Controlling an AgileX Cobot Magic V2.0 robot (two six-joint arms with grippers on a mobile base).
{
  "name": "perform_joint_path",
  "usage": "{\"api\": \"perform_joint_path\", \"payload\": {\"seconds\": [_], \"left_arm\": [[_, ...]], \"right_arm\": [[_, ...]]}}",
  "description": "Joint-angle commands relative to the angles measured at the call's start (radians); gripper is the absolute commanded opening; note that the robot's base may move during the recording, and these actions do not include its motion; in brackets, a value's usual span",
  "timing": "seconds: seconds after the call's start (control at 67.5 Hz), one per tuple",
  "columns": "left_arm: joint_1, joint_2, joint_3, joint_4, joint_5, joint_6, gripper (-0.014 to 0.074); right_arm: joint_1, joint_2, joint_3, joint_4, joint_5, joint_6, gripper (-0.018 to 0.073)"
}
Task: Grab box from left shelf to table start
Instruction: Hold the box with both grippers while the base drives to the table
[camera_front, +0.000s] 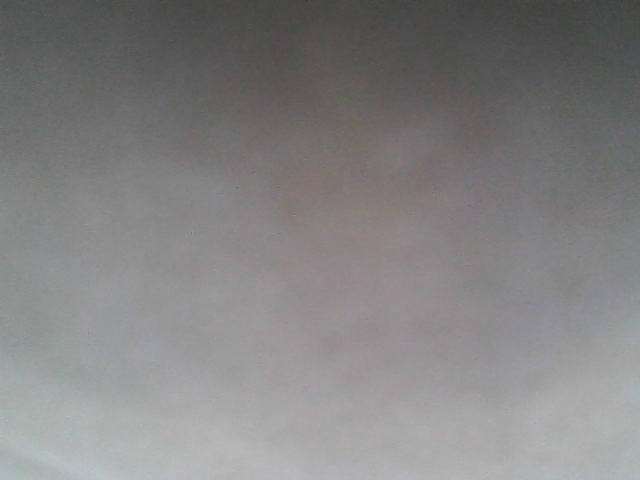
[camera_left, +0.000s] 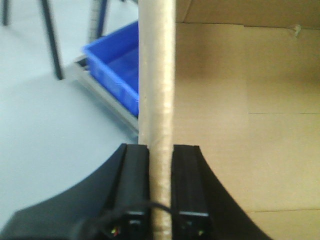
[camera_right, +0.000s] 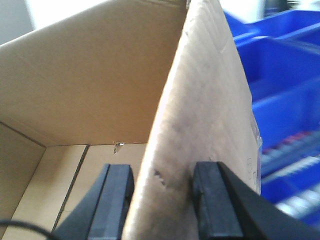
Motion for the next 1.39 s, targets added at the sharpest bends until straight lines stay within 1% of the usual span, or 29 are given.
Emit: {"api": "perform_joint_path", "payload": {"seconds": [0.0, 1.379], "left_arm": [[-0.007, 0.016, -0.015, 0.016, 0.031, 0.002, -0.0092], [-0.007, 0.016, -0.015, 0.015, 0.031, 0.002, -0.0092]], "right_arm": [[0.003, 0.011, -0.029, 0.042, -0.058, 0.0, 0.0058], [0.003, 0.011, -0.029, 0.042, -0.058, 0.0, 0.0058]]}}
